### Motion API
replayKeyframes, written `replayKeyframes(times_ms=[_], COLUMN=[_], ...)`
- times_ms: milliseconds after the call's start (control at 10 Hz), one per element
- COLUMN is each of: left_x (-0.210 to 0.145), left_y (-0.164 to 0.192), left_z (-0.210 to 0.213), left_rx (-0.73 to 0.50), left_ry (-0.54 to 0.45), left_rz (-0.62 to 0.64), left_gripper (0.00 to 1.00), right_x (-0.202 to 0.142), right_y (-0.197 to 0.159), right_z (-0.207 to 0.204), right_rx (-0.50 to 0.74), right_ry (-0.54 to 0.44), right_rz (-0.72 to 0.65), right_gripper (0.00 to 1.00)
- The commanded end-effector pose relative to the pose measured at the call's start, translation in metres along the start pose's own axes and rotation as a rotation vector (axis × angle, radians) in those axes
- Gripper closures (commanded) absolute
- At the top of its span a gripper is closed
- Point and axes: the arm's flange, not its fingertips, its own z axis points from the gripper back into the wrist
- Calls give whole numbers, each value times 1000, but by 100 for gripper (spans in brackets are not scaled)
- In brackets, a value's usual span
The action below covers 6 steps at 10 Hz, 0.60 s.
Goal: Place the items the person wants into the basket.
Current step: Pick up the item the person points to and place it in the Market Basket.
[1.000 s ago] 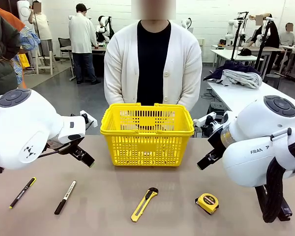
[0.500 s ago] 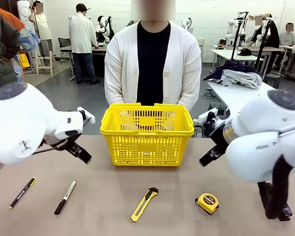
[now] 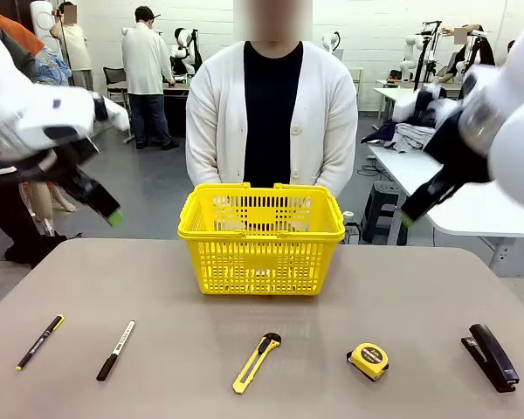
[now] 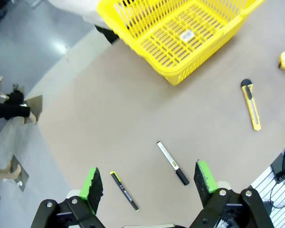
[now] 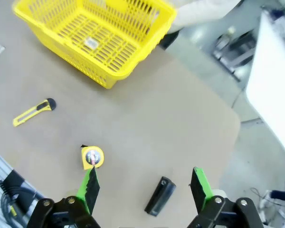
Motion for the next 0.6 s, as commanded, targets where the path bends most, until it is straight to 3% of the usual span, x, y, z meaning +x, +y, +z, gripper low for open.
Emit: replayKeyframes(times_ms=[0,400,500], left_x=[3,4,-9], left_y=[8,2,33], left_z=[-3,9,10], left_rx=[14,4,-238], left_ry=[-12,-10,-98], left_rz=[-7,1,-81], left_gripper=[0,0,0], right_x=[9,5,-20], right_y=[3,0,-17], right_z=[-4,12,8], right_rx=[-23,-1,199], right_ry=[34,6,-117], right_rz=[-5,0,72], right_gripper=[0,0,0])
